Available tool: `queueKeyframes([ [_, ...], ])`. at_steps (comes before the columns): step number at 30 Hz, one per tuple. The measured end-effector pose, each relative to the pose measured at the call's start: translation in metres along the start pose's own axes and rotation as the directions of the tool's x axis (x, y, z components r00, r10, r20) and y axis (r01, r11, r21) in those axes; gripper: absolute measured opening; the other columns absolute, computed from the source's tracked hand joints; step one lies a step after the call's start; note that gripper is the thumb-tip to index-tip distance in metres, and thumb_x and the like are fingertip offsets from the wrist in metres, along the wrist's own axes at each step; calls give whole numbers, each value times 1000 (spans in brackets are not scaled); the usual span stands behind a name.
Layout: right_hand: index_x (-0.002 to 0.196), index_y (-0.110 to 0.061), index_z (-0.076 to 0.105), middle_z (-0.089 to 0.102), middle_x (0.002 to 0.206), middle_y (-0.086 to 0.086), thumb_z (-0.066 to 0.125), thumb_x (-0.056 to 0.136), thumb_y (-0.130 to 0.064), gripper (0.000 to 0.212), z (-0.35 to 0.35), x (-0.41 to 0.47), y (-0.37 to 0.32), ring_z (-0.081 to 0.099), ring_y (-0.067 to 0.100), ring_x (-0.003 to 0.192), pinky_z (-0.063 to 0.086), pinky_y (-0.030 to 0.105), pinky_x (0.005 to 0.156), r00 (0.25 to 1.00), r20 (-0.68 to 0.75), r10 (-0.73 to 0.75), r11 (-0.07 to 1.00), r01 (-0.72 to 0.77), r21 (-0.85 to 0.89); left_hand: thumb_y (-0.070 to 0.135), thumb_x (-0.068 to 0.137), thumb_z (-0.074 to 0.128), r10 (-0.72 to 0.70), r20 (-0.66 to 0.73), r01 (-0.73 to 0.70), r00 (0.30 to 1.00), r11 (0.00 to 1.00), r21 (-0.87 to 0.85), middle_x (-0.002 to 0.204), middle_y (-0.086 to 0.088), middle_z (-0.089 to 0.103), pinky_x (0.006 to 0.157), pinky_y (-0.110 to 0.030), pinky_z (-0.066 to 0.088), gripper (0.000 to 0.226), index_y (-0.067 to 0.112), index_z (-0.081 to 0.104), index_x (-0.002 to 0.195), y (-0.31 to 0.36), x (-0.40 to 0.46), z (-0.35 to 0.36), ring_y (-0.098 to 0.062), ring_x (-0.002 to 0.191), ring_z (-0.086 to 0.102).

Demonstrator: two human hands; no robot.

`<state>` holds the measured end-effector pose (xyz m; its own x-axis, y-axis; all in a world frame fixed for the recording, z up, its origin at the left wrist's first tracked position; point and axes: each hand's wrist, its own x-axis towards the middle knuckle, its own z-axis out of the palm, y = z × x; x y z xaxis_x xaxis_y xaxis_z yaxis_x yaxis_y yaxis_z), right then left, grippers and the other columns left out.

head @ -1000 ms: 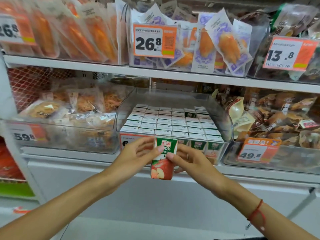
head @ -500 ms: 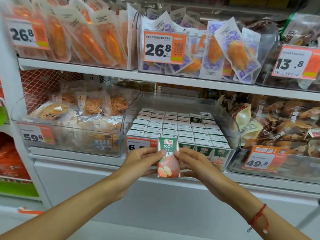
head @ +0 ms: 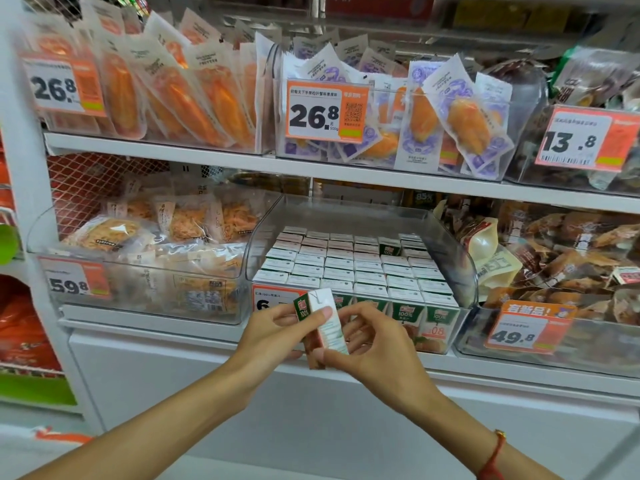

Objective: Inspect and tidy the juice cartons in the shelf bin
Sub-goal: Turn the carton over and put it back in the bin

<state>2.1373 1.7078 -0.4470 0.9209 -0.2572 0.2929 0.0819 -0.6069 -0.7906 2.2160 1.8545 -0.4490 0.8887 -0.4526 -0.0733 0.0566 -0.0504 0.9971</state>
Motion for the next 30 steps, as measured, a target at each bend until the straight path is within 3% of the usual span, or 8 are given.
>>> queueKeyframes([
  [4,96,-24,69,72,81,-5,66,91,-26,6,-11,7,0,68,13,79,56,24,72,987,128,95,959,-125,255,38,84,71,16,59,-15,998,1000,-7,90,11,77,68,-14,53,18,31,72,101,7,0,-7,0,84,72],
  [7,109,-23,67,74,100,-3,57,94,-37,23,-20,10,4,69,12,97,55,29,88,945,264,195,905,-277,323,41,85,67,46,106,-48,993,999,12,93,11,77,81,-21,50,22,30,71,104,12,-1,-6,0,88,71],
  [9,120,-23,64,72,112,-1,52,95,-43,34,-22,10,6,66,12,108,51,31,96,897,401,186,867,-342,363,41,86,65,66,133,-65,989,998,-8,97,8,77,86,-22,50,27,27,71,109,14,-2,-4,-3,92,71],
  [13,123,-26,66,70,120,-3,58,92,-45,37,-26,10,4,62,10,116,51,26,95,867,482,125,838,-352,416,42,88,63,75,125,-65,989,995,-82,100,4,77,93,-25,50,32,24,70,113,15,-3,-2,-7,97,71],
  [22,101,-26,75,76,97,-5,74,73,-45,33,-25,9,3,70,6,94,55,24,87,947,262,184,874,-279,397,57,78,59,44,163,-33,986,997,-70,100,5,77,90,-26,51,44,28,71,108,11,-2,-2,-7,95,72],
  [26,98,-27,74,76,84,-6,76,79,-36,21,-18,7,-2,70,0,81,52,13,72,971,133,199,893,-236,385,58,75,64,46,66,-43,997,998,-45,92,6,77,80,-26,53,45,24,74,102,9,-2,-2,-6,87,73],
  [30,97,-26,73,75,81,-8,83,70,-32,30,-11,9,-2,70,11,78,54,17,68,982,-44,185,946,-165,278,40,83,71,90,-56,-93,994,994,-62,84,2,78,66,-18,55,31,15,72,101,10,-1,-1,-11,79,74],
])
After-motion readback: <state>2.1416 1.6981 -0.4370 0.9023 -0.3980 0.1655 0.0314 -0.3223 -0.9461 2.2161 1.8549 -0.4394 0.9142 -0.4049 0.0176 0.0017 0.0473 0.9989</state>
